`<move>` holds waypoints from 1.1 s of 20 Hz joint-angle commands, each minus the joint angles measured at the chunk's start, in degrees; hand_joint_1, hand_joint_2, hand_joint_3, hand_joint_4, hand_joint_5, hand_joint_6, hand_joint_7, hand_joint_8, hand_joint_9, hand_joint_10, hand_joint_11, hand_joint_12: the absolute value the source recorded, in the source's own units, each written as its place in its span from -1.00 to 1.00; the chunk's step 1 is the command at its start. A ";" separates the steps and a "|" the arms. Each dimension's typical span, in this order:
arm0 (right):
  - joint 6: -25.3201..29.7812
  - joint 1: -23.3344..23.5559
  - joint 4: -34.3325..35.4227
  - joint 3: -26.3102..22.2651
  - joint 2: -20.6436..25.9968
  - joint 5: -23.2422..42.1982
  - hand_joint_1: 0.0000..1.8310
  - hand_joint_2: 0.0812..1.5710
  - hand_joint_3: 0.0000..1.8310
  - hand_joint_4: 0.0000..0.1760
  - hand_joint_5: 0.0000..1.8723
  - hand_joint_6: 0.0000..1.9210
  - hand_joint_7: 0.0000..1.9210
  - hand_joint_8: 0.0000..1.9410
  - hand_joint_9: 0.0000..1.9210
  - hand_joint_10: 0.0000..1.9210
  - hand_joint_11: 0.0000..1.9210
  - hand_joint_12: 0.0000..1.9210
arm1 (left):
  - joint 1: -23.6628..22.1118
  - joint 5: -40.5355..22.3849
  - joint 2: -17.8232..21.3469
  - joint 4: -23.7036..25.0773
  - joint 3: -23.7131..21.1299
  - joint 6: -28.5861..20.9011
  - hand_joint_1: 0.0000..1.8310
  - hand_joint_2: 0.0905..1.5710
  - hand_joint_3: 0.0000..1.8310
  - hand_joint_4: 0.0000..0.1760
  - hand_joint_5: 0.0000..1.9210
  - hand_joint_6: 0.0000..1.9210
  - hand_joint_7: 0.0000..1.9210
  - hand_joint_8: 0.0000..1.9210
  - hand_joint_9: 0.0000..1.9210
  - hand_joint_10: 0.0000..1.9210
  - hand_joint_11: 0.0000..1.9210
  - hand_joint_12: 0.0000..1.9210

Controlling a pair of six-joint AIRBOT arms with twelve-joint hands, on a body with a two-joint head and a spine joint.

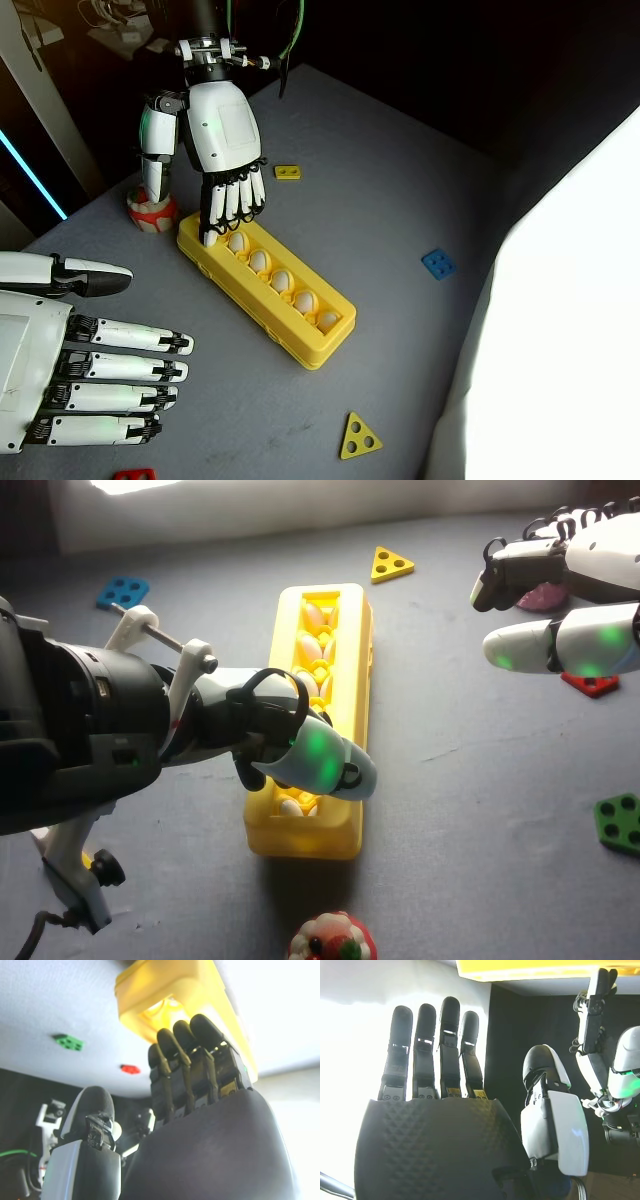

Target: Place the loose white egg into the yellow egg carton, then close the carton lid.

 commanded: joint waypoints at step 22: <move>0.06 0.89 -0.02 -0.10 0.54 7.27 -0.85 0.61 -1.00 -1.00 -0.69 -0.15 -0.53 -0.44 -0.80 0.14 -1.00 0.72 | -7.21 -4.91 -0.07 0.99 10.18 12.39 -0.57 0.69 -1.00 -1.00 -0.46 -0.97 -0.58 -0.45 -0.78 -0.05 -1.00 0.67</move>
